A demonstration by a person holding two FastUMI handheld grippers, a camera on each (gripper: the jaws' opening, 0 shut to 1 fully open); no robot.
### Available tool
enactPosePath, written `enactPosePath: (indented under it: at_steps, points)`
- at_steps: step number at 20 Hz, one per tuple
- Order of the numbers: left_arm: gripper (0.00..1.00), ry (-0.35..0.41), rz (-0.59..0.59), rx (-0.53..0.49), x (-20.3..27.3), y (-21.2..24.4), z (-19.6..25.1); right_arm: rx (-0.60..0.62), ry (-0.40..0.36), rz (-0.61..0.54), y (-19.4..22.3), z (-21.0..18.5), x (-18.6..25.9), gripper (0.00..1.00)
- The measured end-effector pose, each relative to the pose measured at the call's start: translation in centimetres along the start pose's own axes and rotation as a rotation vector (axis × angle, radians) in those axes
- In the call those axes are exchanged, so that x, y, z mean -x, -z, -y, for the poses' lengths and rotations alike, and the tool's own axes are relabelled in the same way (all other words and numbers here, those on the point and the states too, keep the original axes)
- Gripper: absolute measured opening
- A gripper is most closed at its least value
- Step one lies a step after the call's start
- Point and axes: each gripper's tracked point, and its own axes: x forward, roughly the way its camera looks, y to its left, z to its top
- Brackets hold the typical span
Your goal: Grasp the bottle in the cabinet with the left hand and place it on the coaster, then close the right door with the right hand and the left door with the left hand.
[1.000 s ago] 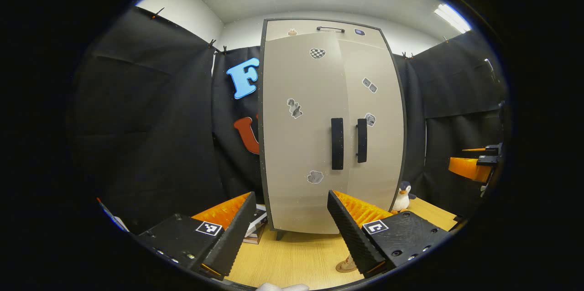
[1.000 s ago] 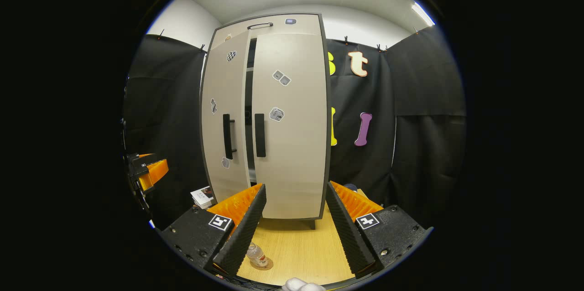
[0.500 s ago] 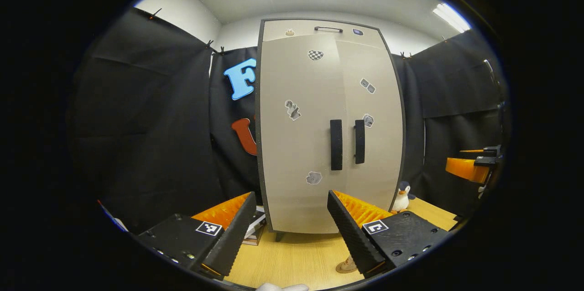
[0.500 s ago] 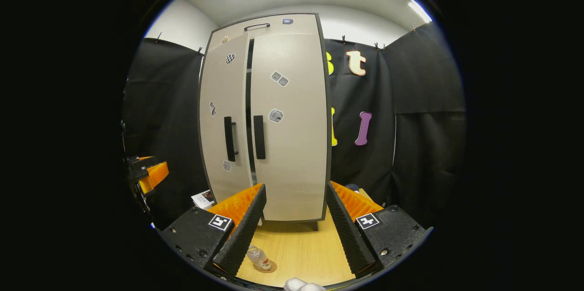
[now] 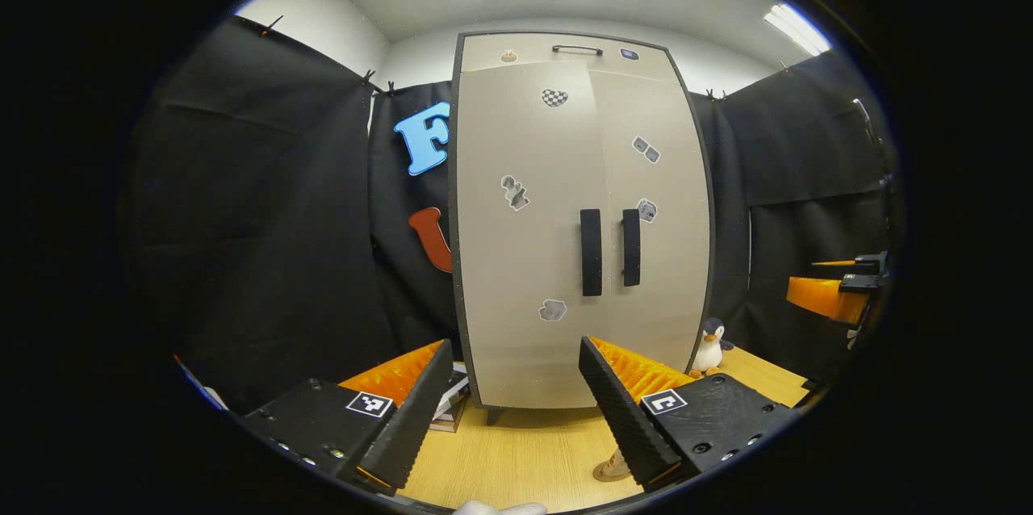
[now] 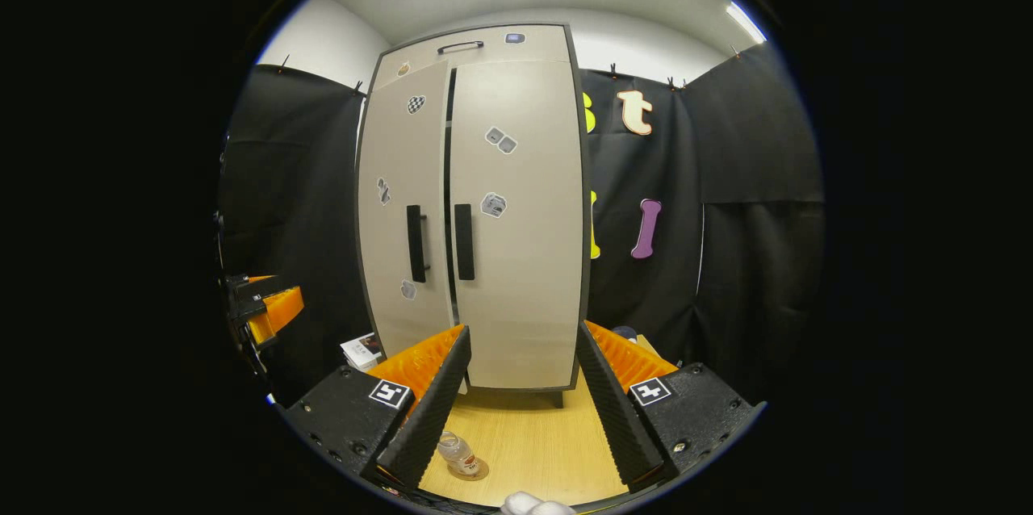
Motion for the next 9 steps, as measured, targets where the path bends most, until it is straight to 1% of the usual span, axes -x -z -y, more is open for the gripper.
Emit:
enactPosePath:
  at_steps: [2, 9]
  points:
    - [0.96, 0.012, -0.003, 0.009, 0.2, 0.0, 0.5, -0.003, 0.000, 0.003, 0.0, 0.1, 0.3, 0.82]
    - [0.96, 0.008, -0.004, -0.012, 1.3, -0.1, 1.5, -0.026, -0.003, -0.003, 0.4, 1.0, 1.0, 0.82]
